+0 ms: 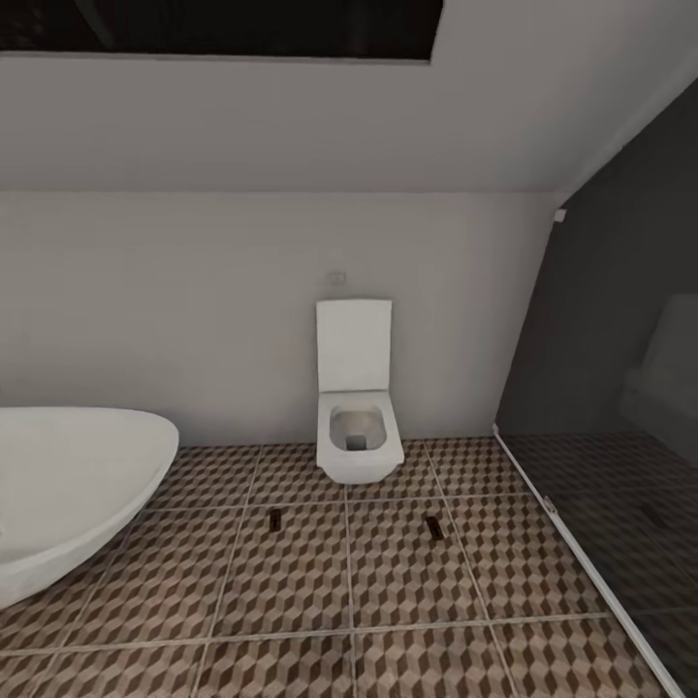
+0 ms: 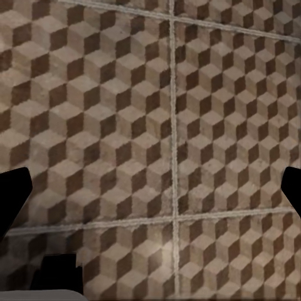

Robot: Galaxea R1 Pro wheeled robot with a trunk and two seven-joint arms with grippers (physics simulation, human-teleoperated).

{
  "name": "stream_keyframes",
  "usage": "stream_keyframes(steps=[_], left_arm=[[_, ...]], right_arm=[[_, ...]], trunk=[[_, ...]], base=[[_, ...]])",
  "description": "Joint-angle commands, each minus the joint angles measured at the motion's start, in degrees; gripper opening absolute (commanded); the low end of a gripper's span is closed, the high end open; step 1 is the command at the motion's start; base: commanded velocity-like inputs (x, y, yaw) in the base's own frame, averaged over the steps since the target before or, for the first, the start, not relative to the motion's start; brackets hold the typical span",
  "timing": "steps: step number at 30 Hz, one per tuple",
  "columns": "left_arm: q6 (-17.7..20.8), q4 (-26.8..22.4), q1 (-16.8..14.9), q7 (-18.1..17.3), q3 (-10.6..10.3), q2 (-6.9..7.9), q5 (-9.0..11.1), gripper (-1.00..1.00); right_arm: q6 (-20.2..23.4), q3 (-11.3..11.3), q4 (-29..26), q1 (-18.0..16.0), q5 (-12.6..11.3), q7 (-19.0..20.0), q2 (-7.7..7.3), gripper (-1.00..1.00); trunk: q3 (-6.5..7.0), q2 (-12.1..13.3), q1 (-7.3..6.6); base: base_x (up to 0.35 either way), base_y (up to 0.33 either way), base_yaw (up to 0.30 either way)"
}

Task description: Take the four mousetraps from the cabinet in the bathroom and place them on the bathroom floor. Make sure all four end up on the same floor surface, and ensure that at least two of them are either under or directly next to the same bathroom sink.

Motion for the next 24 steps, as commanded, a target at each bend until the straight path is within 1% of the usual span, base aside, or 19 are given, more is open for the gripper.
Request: stream_keyframes(steps=[1, 10, 16, 24], left_arm=[[-0.42, -0.32, -0.08, 0.36, -0.48, 0.08, 0.56, 1.0], [-0.4, -0.34, -0.08, 0.36, -0.48, 0.06, 0.56, 1.0], [-0.4, -0.37, -0.08, 0.36, -0.48, 0.05, 0.56, 1.0], [-0.37, -0.47, -0.08, 0.36, -0.48, 0.05, 0.56, 1.0]], right_arm=[[-0.3, 0.48, 0.18, -0.06, -0.47, -0.02, 0.07, 1.0], [-0.33, 0.48, 0.05, -0.04, -0.46, -0.01, 0.23, 1.0], [-0.28, 0.48, 0.11, 0.01, -0.49, 0.04, 0.59, 1.0], [-0.34, 0.48, 0.14, 0.04, -0.46, 0.06, 0.73, 1.0]], trunk=[[-0.06, -0.04, -0.01], [-0.06, -0.04, -0.01], [-0.06, -0.04, -0.01], [-0.06, -0.04, -0.01]], base=[[-0.084, 0.0, 0.0], [-0.032, 0.0, 0.0], [-0.013, 0.0, 0.0], [-0.106, 0.0, 0.0]])
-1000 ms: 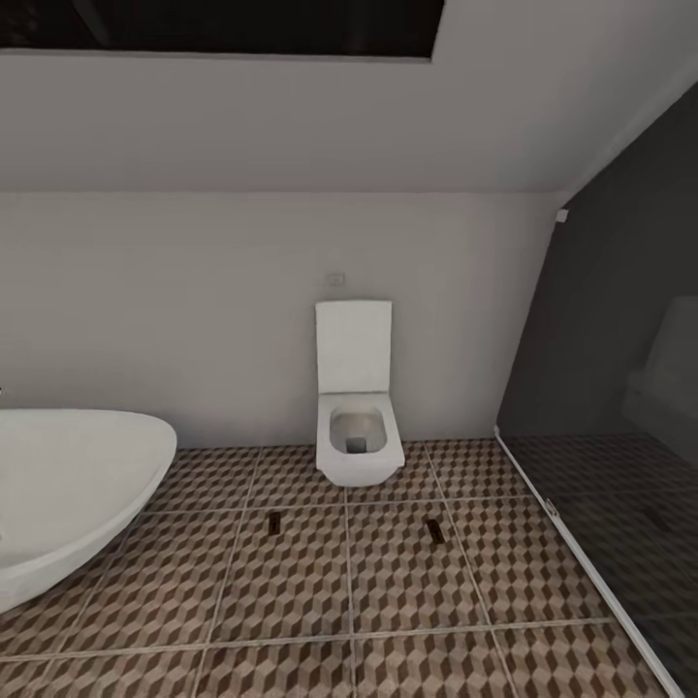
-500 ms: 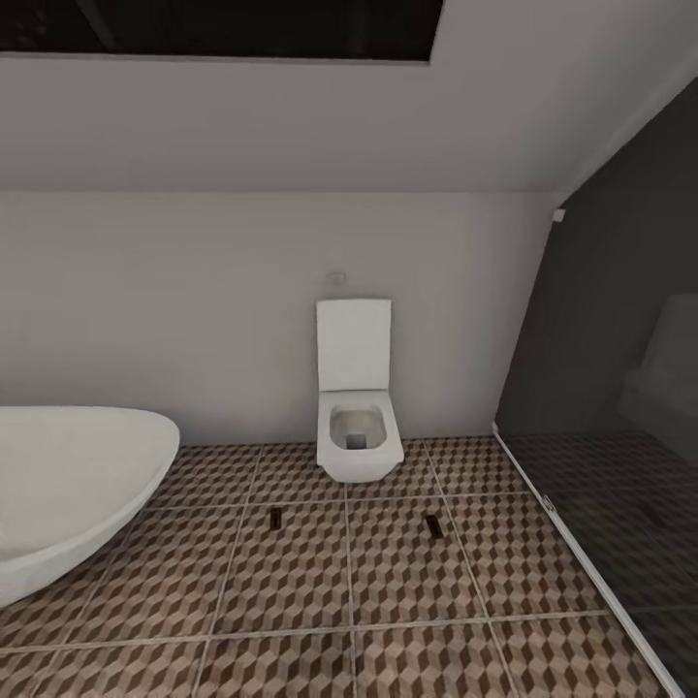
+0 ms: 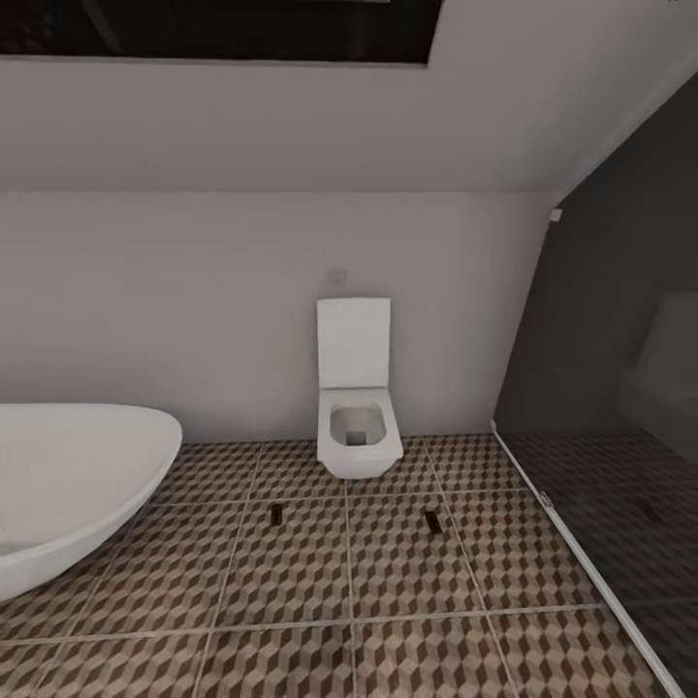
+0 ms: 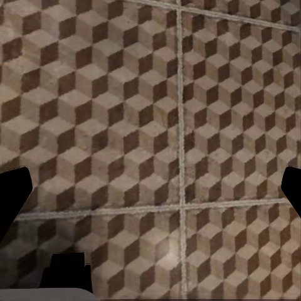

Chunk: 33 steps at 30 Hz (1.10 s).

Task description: Take the four mousetraps from the cabinet in the bathroom and place them on the bathroom floor. Make sure all four end up on the same floor surface, and ensure that at least two of them are either under or directly next to the same bathroom sink.

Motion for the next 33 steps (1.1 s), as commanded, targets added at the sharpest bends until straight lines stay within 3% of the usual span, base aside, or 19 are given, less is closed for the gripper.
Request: stream_keyframes(steps=[1, 33], left_arm=[[-0.41, -0.34, -0.08, 0.36, -0.48, 0.07, 0.56, 1.0], [-0.47, 0.37, -0.08, 0.36, -0.48, 0.36, 0.48, 1.0]], right_arm=[[-0.3, 0.49, 0.2, -0.06, -0.44, -0.01, -0.03, 1.0], [-0.3, 0.49, 0.19, -0.06, -0.46, -0.01, 0.0, 1.0]], trunk=[[-0.06, -0.03, -0.02], [-0.06, -0.03, -0.02]], base=[[-0.118, 0.0, 0.0], [-0.015, 0.0, 0.0]])
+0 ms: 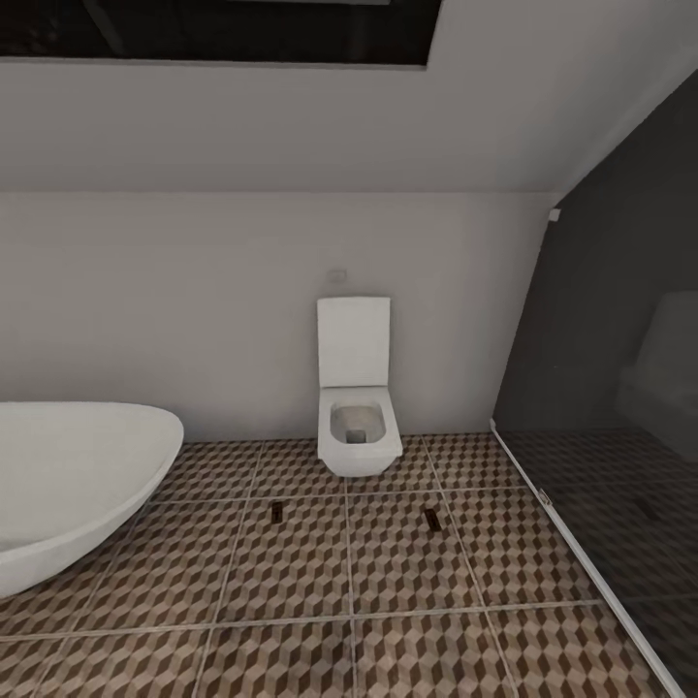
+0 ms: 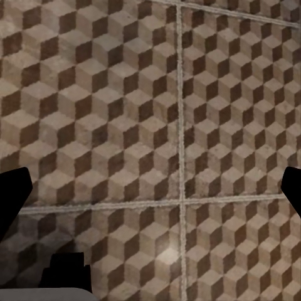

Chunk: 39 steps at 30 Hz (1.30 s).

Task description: Take the four mousetraps from the cabinet in the bathroom and place them on the bathroom floor. Make sure all four end up on the same floor surface, and ensure that at least two of them are either under or directly next to the same bathroom sink.

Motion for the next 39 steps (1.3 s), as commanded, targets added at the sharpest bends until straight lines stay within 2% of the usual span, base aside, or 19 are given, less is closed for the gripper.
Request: stream_keyframes(steps=[1, 39], left_arm=[[-0.41, -0.3, -0.08, 0.37, -0.48, 0.07, 0.56, 1.0], [-0.41, -0.28, -0.08, 0.38, -0.48, 0.11, 0.56, 1.0]], right_arm=[[-0.3, 0.49, 0.18, -0.06, -0.44, -0.01, 0.02, 1.0], [-0.3, 0.49, 0.17, -0.06, -0.44, -0.01, 0.03, 1.0]], trunk=[[-0.06, -0.03, 0.0], [-0.06, -0.03, 0.0]], base=[[0.0, 0.0, 0.0], [0.0, 0.0, 0.0]])
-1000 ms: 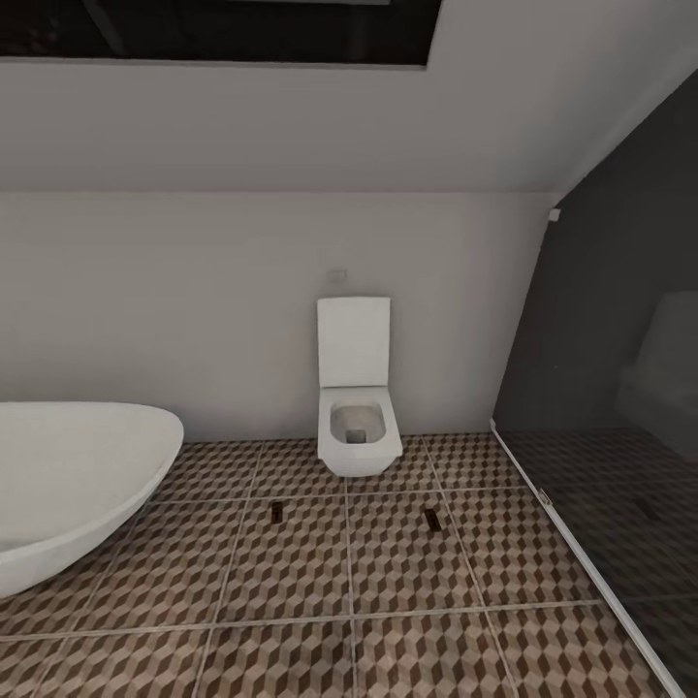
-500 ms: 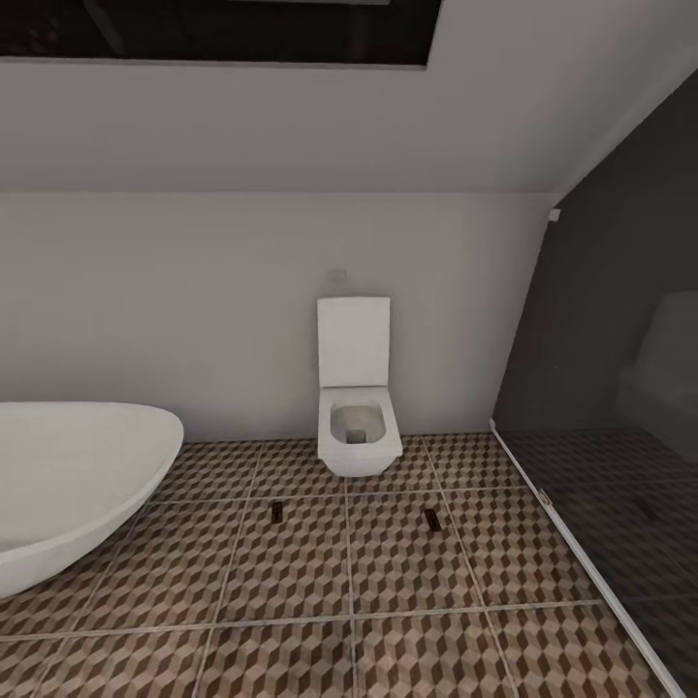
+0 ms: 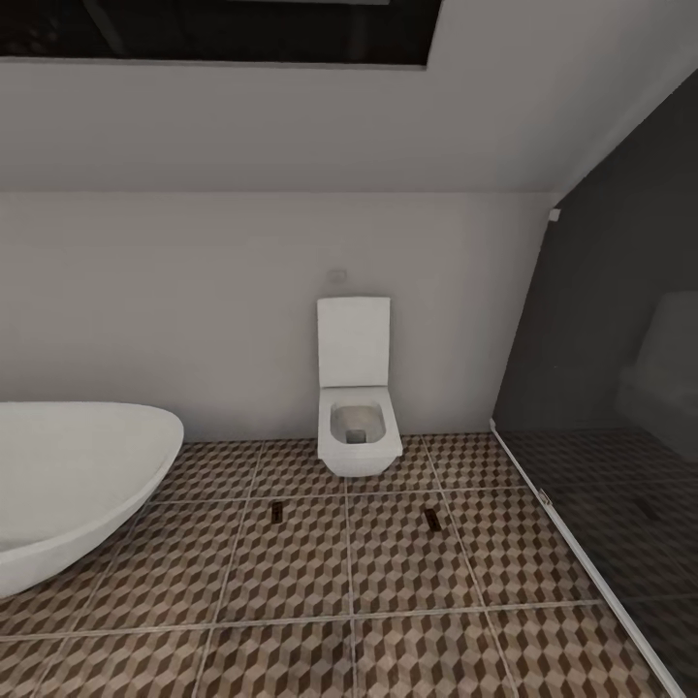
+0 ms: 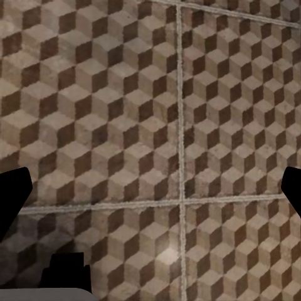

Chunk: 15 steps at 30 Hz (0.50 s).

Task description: Take the four mousetraps from the cabinet in the bathroom and place them on the bathroom floor. Make sure all four end up on the same floor surface, and ensure that at least two of them are either under or directly next to the same bathroom sink.

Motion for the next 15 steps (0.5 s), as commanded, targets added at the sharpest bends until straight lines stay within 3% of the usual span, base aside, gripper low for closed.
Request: stream_keyframes(steps=[1, 15], left_arm=[[-0.41, -0.31, -0.08, 0.37, -0.48, 0.06, 0.56, 1.0], [-0.41, -0.3, -0.08, 0.37, -0.48, 0.08, 0.56, 1.0]], right_arm=[[-0.3, 0.48, 0.18, -0.06, -0.44, -0.01, 0.04, 1.0], [-0.29, 0.48, 0.18, -0.06, -0.44, -0.01, 0.04, 1.0]], trunk=[[-0.06, -0.03, 0.0], [-0.06, -0.03, 0.0]], base=[[0.0, 0.0, 0.0], [0.0, 0.0, 0.0]])
